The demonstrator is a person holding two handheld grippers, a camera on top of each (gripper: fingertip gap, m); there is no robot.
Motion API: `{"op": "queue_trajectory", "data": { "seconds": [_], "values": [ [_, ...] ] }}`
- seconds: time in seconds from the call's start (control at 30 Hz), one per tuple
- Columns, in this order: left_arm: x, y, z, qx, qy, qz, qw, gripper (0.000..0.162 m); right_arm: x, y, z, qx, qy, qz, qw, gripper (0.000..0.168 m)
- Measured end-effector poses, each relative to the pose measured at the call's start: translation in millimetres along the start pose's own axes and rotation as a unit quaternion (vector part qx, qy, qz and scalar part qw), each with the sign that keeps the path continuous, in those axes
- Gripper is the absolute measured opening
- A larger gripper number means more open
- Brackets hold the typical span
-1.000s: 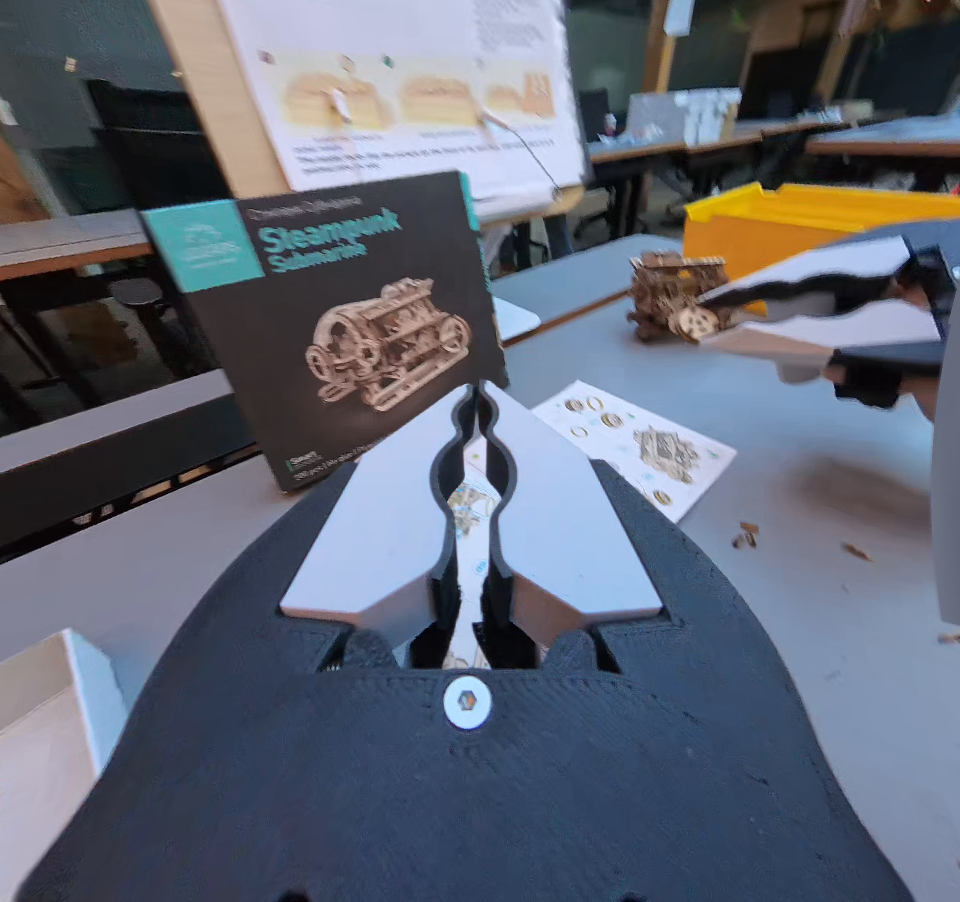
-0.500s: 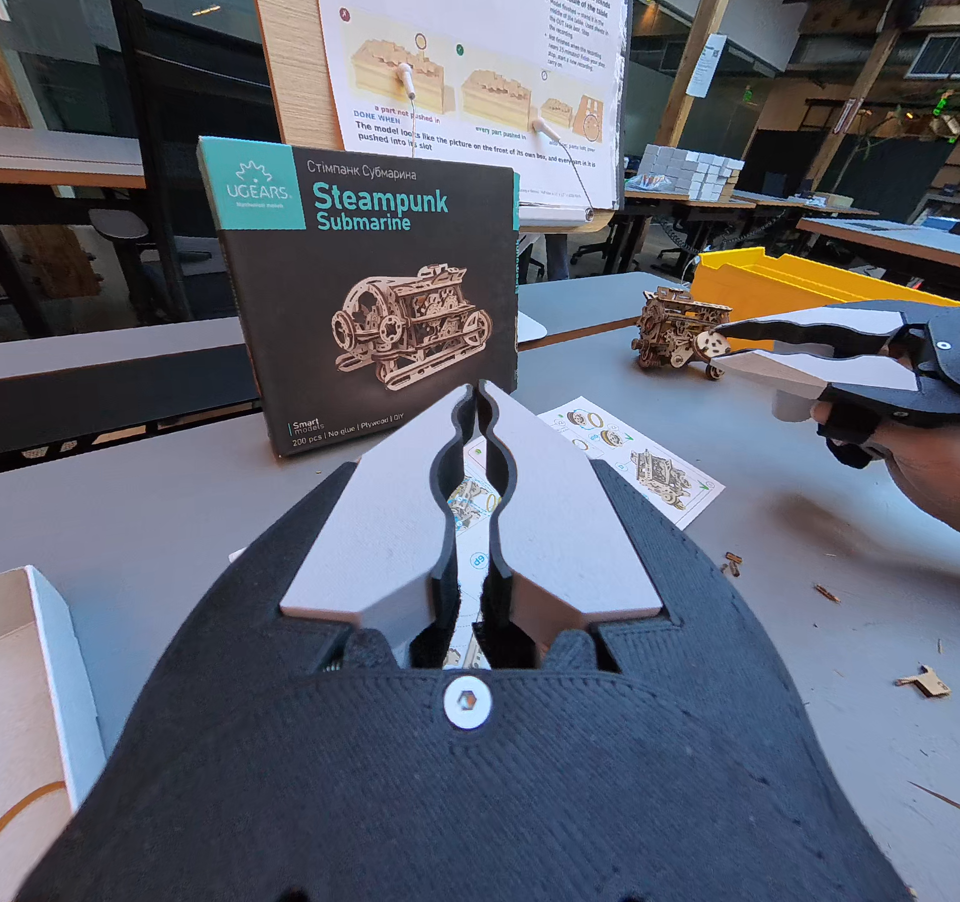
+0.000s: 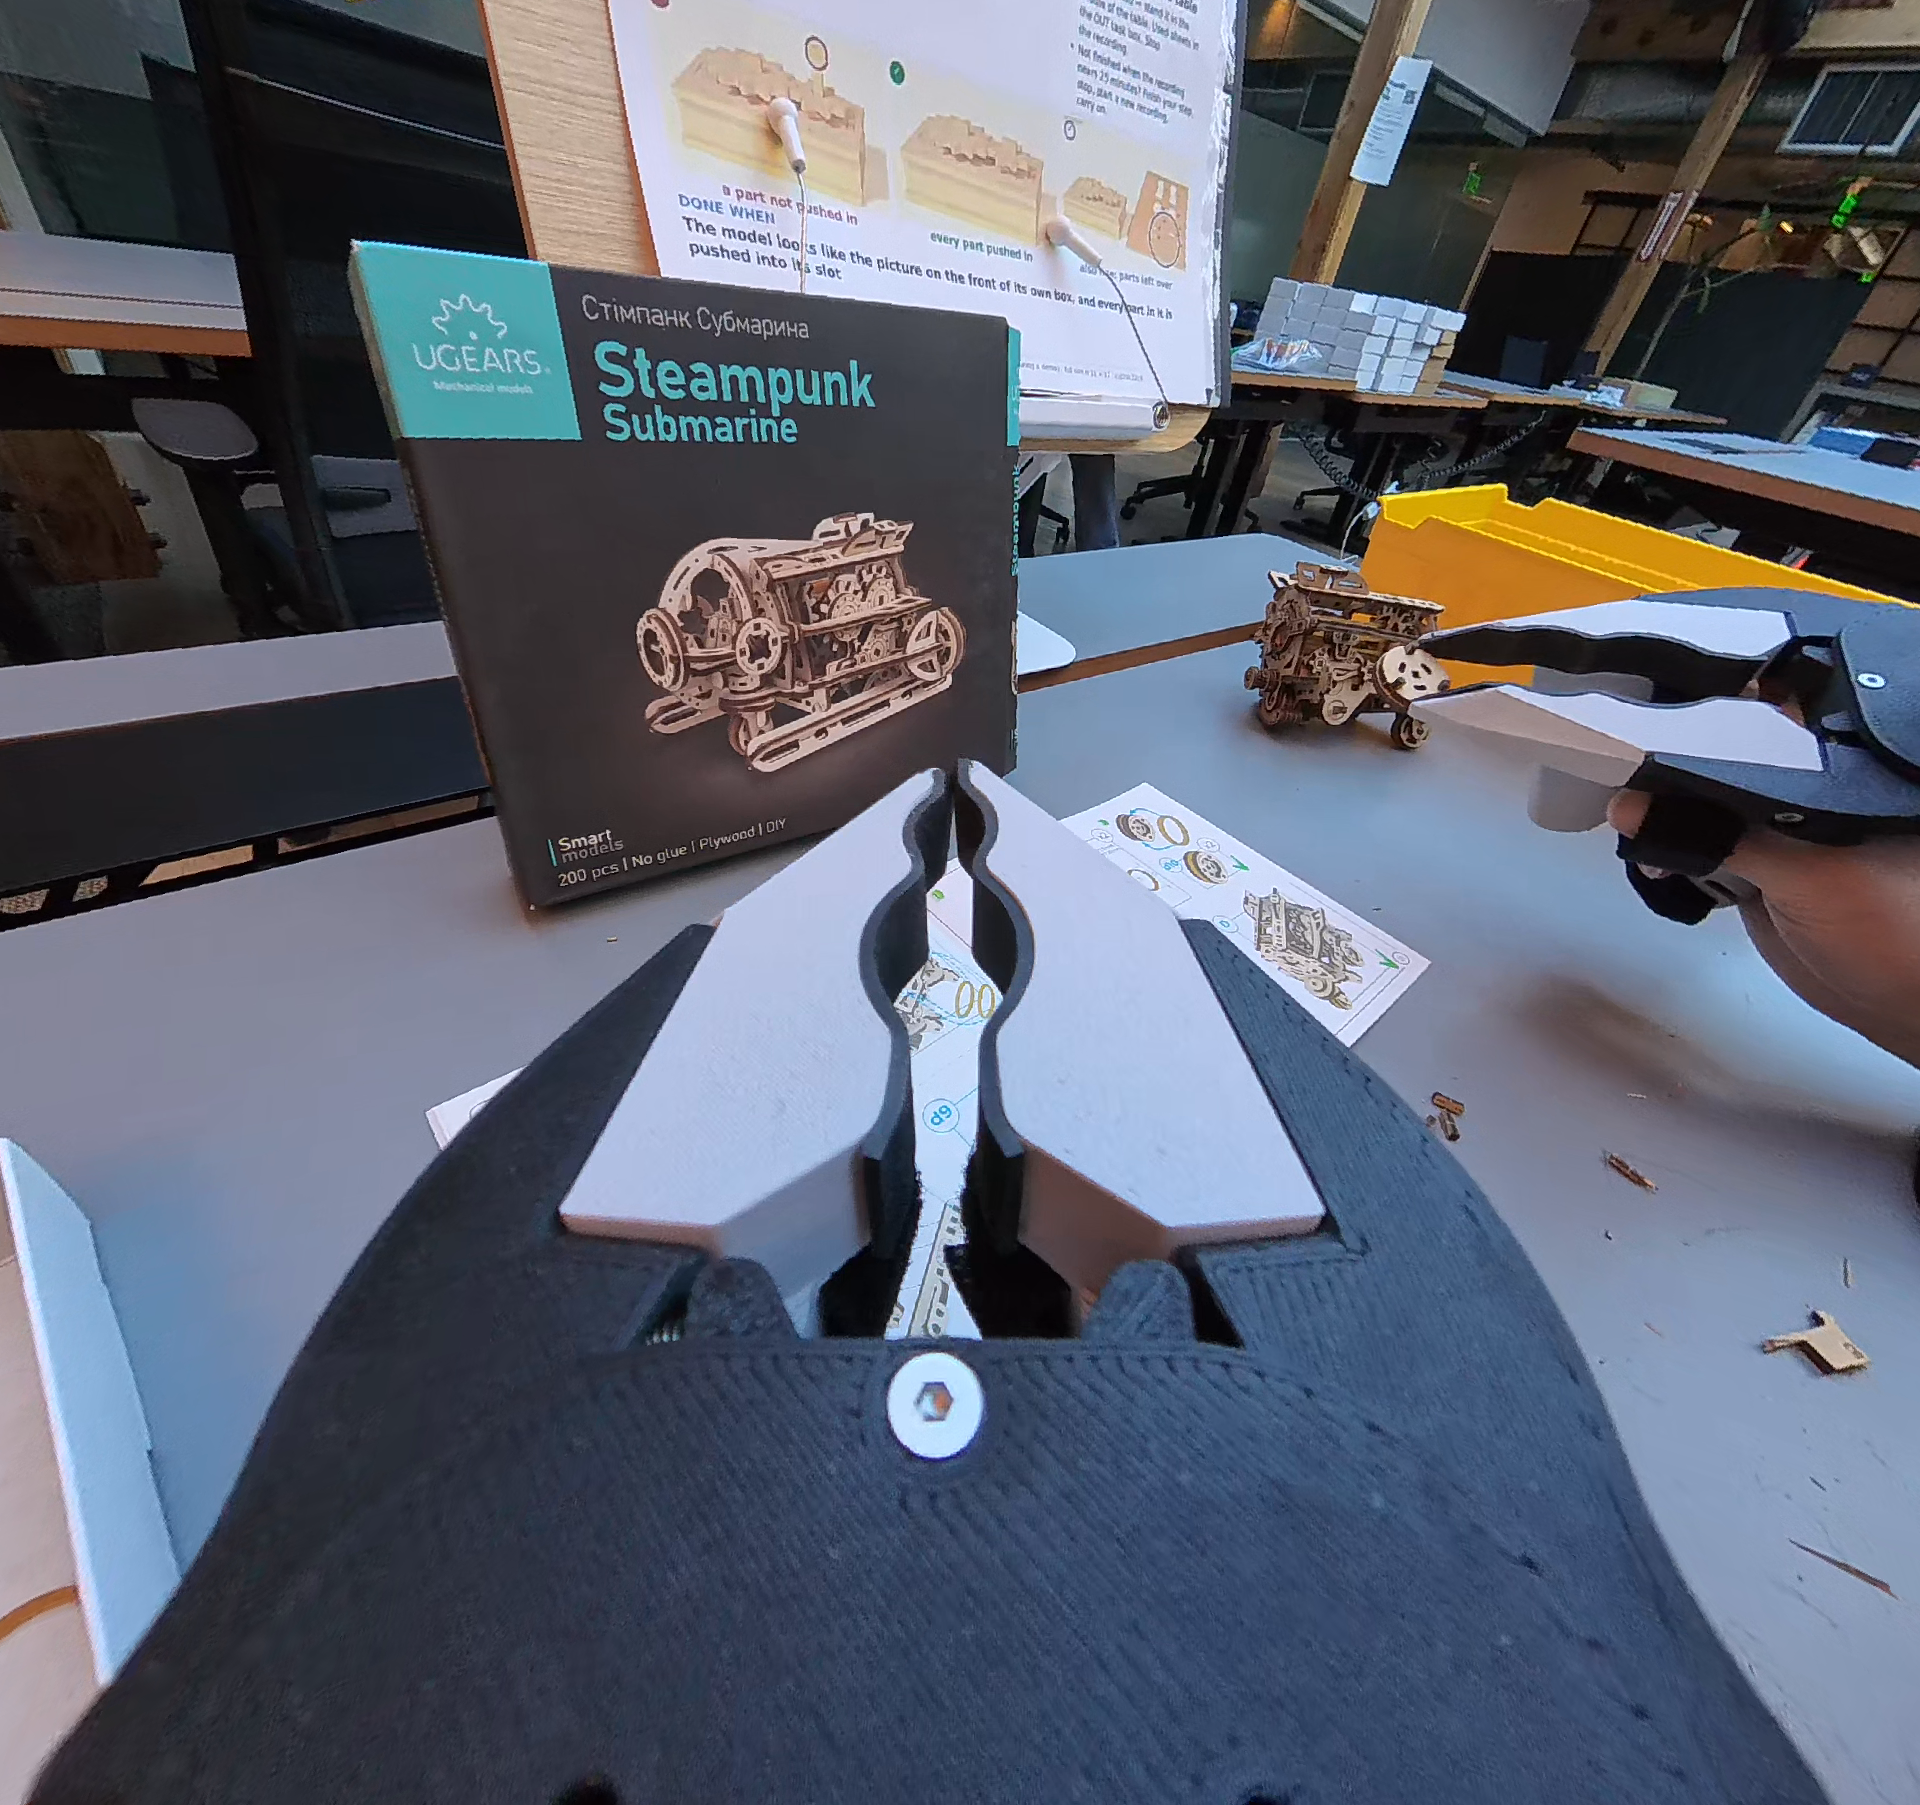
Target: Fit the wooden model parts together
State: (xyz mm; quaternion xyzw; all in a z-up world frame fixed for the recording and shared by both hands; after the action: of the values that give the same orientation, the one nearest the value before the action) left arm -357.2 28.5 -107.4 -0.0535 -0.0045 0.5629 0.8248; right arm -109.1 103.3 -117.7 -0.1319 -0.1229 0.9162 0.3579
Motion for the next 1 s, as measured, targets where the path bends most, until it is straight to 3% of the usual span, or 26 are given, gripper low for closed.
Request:
{"op": "queue_trajectory", "data": {
  "seconds": [0.8, 1.0],
  "values": [
    [2.2, -1.7, -2.6, -0.004, 0.006, -0.007, 1.0, 0.0, 0.3, 7.2, 3.4, -0.017, -0.012, 0.017, 1.0, 0.024],
    [5.7, -5.2, -7.5, -0.01, 0.021, -0.023, 0.999, 0.0, 1.6, 20.9, 4.9, -0.038, -0.016, 0.054, 0.998, 0.024]
  ]
}}
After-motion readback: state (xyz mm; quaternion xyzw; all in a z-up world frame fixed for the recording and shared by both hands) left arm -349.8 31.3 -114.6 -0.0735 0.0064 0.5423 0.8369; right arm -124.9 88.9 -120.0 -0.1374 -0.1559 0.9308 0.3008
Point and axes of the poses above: each gripper's, where its closed fingertips meet, x out along the fingers, z out of its top, y = z × x across the jaws, the point moved 5 cm from there along -x, back along the fingers, and after that the axes turned 3 degrees about x, right-handed, at the moved point
